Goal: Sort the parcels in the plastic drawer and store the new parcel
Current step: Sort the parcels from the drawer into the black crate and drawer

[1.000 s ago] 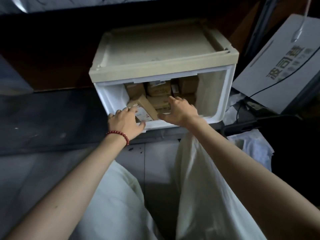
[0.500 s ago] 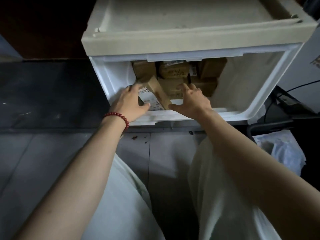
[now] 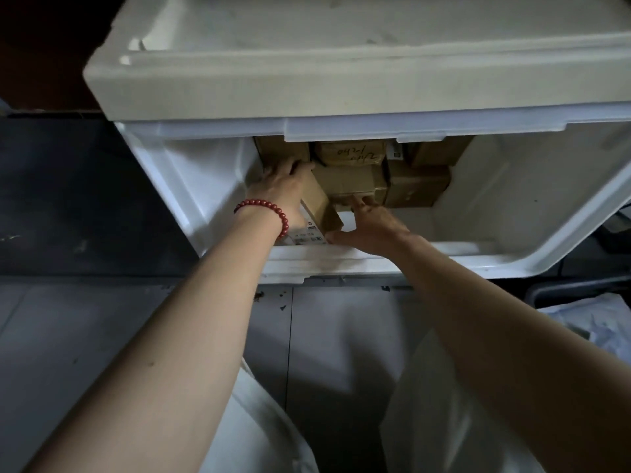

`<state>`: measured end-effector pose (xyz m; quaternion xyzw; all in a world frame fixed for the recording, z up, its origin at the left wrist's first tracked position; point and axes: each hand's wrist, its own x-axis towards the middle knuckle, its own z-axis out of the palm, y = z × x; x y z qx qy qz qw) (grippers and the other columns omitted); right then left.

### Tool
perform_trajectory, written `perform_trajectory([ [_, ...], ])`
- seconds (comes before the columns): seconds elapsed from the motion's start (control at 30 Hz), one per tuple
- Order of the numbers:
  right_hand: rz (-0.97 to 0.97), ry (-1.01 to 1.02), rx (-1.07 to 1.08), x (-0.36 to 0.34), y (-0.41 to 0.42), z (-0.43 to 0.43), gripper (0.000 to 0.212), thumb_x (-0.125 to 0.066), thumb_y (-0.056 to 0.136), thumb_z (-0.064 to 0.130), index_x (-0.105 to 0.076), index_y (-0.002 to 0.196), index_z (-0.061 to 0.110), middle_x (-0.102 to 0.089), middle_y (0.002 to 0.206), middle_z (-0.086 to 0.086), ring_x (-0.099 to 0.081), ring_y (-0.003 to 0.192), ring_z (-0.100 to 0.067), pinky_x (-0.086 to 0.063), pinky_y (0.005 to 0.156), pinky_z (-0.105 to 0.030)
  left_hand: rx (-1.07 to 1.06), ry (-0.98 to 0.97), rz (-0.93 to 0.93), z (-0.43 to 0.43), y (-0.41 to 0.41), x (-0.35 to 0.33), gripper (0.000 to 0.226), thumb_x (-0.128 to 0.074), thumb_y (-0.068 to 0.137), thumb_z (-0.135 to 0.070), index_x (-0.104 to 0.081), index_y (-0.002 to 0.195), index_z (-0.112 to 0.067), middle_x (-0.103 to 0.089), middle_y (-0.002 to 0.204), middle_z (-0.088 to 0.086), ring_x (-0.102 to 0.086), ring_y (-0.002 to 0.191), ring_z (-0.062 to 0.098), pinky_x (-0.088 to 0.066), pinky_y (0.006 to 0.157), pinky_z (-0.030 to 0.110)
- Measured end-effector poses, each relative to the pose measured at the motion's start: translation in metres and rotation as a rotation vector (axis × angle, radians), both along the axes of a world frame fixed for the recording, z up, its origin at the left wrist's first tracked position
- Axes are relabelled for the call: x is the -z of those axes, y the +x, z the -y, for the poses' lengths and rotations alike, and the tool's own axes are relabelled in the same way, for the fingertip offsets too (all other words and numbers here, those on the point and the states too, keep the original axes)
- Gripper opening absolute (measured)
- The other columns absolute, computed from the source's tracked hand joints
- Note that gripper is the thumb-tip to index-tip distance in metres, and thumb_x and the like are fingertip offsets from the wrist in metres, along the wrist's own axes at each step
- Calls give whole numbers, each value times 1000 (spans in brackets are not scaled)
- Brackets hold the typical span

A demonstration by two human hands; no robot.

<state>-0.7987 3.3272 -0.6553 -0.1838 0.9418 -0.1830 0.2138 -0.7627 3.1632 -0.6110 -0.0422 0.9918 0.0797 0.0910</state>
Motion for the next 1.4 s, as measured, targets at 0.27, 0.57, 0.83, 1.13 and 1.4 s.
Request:
perform_trajectory([
  [0.27,2,-49,-86,11,-13,2,78,-65,84,53,-28,148,29,-38,151,1,-44,132,-27,-39,106,-38,-25,-26,-107,16,-9,16,98,-75,78,-11,-13,151,-32,-31,149,3,-34,135,31,-37,107,48],
  [0.57,17,-83,-44,10,-22,-8,43,-43,101,33,-36,142,28,-53,137,-15,-59,111,-36,-50,94,-47,-46,94,-158,0,-3,14,73,-77,77,-15,-36,137,-20,-38,139,7,-40,128,32,-33,108,46],
  [0.83,77,-316,311,-27,-8,-40,45,-42,100,22,-31,143,23,-54,129,-20,-58,105,-36,-46,80,-37,-187,510,-402,-17,29,-7,70,-79,76,-25,-38,132,-17,-39,132,11,-43,123,29,-40,101,43],
  [1.13,139,-692,386,-80,66,-68,38,-42,102,32,-40,138,19,-58,111,-6,-58,100,-23,-56,72,-38,-426,856,-356,-41,110,-45,60,-63,86,-48,-35,136,-29,-48,130,1,-51,116,19,-47,90,32],
  [1.4,316,-1001,446,-94,126,-79,25,-48,100,35,-49,120,20,-61,93,4,-59,72,-7,-52,60,-24,-678,1064,-453,-62,173,-46,27,-51,95,-42,-35,109,-25,-61,117,9,-62,88,19,-58,67,37],
])
